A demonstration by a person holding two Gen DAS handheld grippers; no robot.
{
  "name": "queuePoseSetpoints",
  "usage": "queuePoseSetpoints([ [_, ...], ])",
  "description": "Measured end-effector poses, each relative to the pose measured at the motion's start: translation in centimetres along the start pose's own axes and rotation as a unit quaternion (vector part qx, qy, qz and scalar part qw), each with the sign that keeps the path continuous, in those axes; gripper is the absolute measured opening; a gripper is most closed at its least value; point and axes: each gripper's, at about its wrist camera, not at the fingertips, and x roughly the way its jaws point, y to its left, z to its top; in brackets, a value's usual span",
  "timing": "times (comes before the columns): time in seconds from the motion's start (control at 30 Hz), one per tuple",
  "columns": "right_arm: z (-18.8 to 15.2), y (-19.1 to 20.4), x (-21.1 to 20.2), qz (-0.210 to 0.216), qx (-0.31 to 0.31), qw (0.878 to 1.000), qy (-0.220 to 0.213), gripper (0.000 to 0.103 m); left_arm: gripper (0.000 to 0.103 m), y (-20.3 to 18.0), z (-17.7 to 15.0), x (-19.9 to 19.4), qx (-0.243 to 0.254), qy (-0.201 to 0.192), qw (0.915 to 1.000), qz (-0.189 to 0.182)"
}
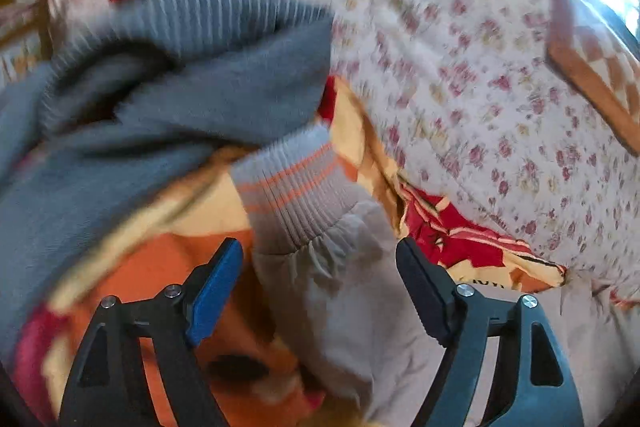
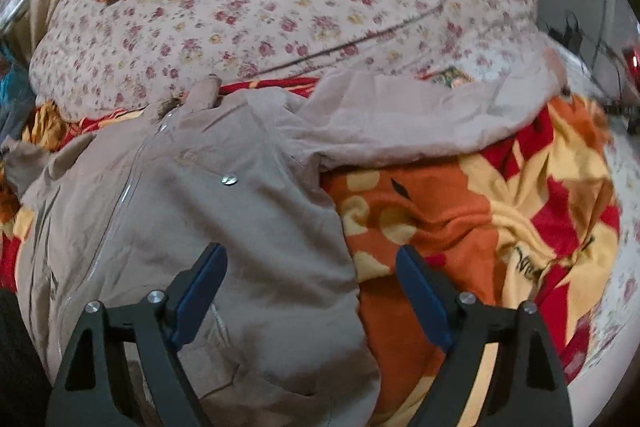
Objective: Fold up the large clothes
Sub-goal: 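Grasp the ribbed sleeve cuff with the left gripper and lift it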
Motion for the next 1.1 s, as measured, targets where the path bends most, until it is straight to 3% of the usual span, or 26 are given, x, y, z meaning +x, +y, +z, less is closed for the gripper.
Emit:
queuePoseSetpoints([
  [0.07,0.0,-0.6,0.4,0.004,0.022,1.000,0.009,0.086,0.064,0.6,0.3,1.7,-0.009,0.017,0.9995,0.025],
  [0.13,0.0,-1.0,0.7,0.005,0.034,0.999,0.016,0.085,0.037,0.8,0.3,1.7,-0.012,0.003,0.9993,0.035],
  [0.17,-0.1,-1.2,0.7,0.003,0.038,0.999,0.015,0.085,0.009,0.8,0.4,1.4,-0.017,0.003,0.9992,0.037],
  [0.23,-0.1,-1.2,0.7,0.001,0.042,0.999,0.011,0.085,0.007,0.7,0.8,-0.8,-0.027,-0.028,0.9987,0.032],
  [0.37,-0.2,-1.2,0.0,-0.003,0.042,0.999,-0.002,0.085,0.007,1.6,2.5,-8.5,-0.047,-0.141,0.9845,0.093],
  [0.43,-0.3,-1.3,-0.4,-0.002,0.045,0.999,-0.010,0.085,0.008,2.4,3.3,-11.2,-0.049,-0.155,0.9795,0.119],
  [0.53,-0.3,-1.6,-1.1,-0.003,0.054,0.998,-0.021,0.085,0.007,0.0,3.8,-11.8,-0.008,-0.138,0.9827,0.124],
  [0.63,-0.6,-1.8,-2.2,-0.014,0.060,0.997,-0.039,0.085,0.007,-6.1,3.0,-11.3,0.040,-0.112,0.9910,0.061],
  [0.73,-1.3,-2.1,-3.4,-0.019,0.068,0.996,-0.046,0.085,0.007,-15.1,0.3,-10.3,0.094,-0.082,0.9918,-0.029],
  [0.83,-2.3,-2.4,-4.4,-0.011,0.073,0.996,-0.047,0.085,0.007,-25.7,-4.8,-10.9,0.152,-0.052,0.9784,-0.131],
  [0.93,-3.0,-2.8,-5.2,-0.008,0.079,0.995,-0.058,0.085,0.007,-36.8,-11.0,-10.5,0.193,-0.010,0.9551,-0.225],
  [1.03,-3.2,-3.2,-5.2,-0.004,0.087,0.994,-0.059,0.085,0.007,-44.8,-16.5,-9.6,0.221,0.025,0.9354,-0.274],
  [1.1,-3.1,-3.3,-5.1,0.000,0.089,0.994,-0.057,0.085,0.007,-47.8,-19.4,-9.4,0.225,0.046,0.9284,-0.292],
])
